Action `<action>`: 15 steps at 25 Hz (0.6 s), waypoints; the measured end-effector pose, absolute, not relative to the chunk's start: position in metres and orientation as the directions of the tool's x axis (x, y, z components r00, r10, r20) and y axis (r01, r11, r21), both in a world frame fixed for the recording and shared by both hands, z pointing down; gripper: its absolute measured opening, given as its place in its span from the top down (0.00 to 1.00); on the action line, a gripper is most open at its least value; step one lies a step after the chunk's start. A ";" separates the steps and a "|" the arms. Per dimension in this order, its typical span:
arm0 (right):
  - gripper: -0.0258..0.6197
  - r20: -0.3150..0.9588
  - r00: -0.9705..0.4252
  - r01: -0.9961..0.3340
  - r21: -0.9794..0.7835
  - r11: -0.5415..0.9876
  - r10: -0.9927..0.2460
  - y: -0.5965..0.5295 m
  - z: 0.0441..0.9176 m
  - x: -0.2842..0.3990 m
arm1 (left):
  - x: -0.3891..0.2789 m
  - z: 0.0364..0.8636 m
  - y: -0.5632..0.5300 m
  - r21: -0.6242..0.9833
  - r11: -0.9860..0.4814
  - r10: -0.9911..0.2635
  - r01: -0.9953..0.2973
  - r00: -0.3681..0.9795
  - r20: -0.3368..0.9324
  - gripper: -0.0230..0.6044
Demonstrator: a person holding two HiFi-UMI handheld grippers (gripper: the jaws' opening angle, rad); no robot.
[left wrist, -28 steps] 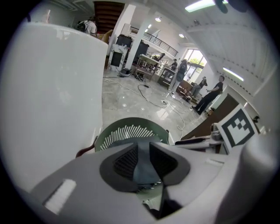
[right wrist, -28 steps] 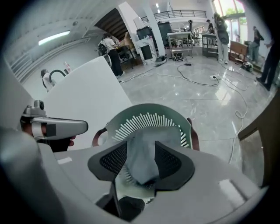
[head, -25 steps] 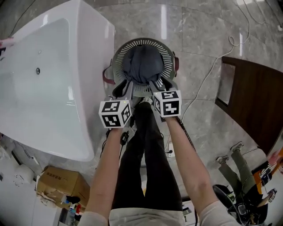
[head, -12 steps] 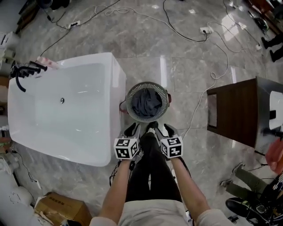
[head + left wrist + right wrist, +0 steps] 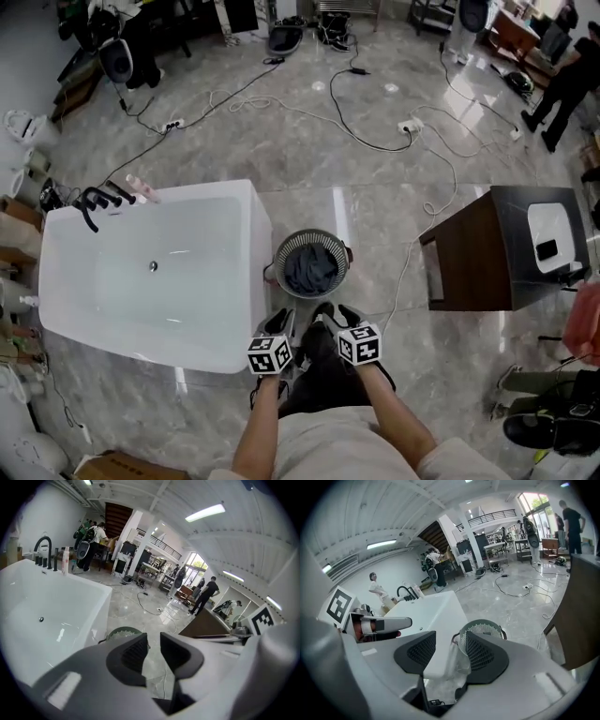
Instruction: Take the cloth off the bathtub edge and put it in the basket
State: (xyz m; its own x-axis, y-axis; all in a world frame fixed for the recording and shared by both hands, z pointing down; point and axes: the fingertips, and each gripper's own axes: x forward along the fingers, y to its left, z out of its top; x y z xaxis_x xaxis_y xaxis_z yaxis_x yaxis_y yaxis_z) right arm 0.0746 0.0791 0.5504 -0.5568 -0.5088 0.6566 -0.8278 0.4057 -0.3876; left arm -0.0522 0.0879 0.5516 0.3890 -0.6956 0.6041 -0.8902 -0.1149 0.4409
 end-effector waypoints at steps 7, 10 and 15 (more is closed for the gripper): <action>0.68 0.631 -0.588 -0.803 -0.380 0.460 -0.506 0.113 0.503 0.069 | -0.044 0.508 0.118 0.446 -0.137 -0.711 -0.885 0.401 0.578 0.74; 0.68 0.625 -0.594 -0.797 -0.370 0.478 -0.506 0.133 0.491 0.077 | -0.032 0.491 0.129 0.434 -0.166 -0.710 -0.885 0.413 0.571 0.74; 0.68 0.623 -0.585 -0.801 -0.344 0.489 -0.520 0.153 0.485 0.088 | -0.022 0.469 0.140 0.400 -0.233 -0.708 -0.886 0.437 0.555 0.74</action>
